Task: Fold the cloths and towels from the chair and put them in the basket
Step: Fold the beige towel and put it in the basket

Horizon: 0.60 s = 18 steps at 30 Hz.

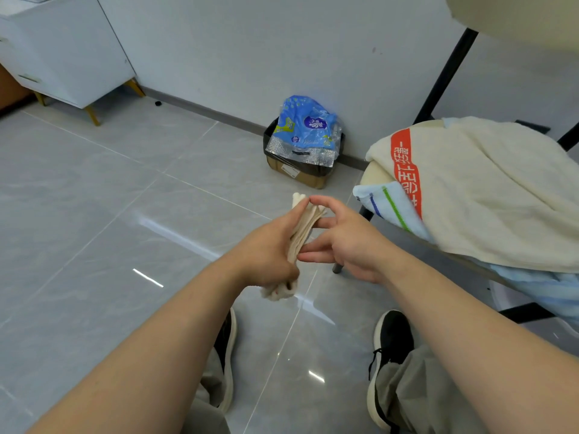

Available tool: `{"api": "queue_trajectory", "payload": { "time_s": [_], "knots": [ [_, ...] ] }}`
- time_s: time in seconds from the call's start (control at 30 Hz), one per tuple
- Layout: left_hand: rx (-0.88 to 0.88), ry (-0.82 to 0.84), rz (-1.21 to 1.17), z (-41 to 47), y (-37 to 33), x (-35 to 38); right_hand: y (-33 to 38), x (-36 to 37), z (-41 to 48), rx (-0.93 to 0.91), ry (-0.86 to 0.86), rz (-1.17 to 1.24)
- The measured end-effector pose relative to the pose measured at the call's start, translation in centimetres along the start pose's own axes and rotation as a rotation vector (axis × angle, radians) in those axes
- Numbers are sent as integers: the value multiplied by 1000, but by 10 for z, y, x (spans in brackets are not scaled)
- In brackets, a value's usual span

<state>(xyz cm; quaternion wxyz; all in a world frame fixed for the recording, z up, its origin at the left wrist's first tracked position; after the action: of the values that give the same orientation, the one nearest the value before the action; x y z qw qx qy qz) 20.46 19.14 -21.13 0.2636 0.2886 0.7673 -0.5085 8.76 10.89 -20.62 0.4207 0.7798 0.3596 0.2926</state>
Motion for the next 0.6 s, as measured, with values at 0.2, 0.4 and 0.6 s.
{"api": "queue_trajectory", "payload": {
  "time_s": [0.2,0.4,0.6],
  "knots": [
    [128,-44,105,-1,-8,0,-4,-8,6,-211,-125,-923],
    [171,-97,198,-6,-9,-2,-11,-29,11,-113,-231,-1269],
    [118,-105,263,-5,-4,-7,-12,-25,13,-160,-1,-1440]
  ]
}}
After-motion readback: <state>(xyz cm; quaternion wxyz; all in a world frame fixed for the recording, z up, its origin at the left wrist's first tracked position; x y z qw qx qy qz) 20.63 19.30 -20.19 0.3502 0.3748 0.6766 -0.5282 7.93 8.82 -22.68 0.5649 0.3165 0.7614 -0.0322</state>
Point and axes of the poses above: each hand's wrist, its own z-axis towards the middle knuckle, its own x-axis out of the palm, y = z × x, the point moved 4 cm from there along z, towards the middle knuckle, and after that the axes turned 6 degrees about y, right-handed, at the moved point
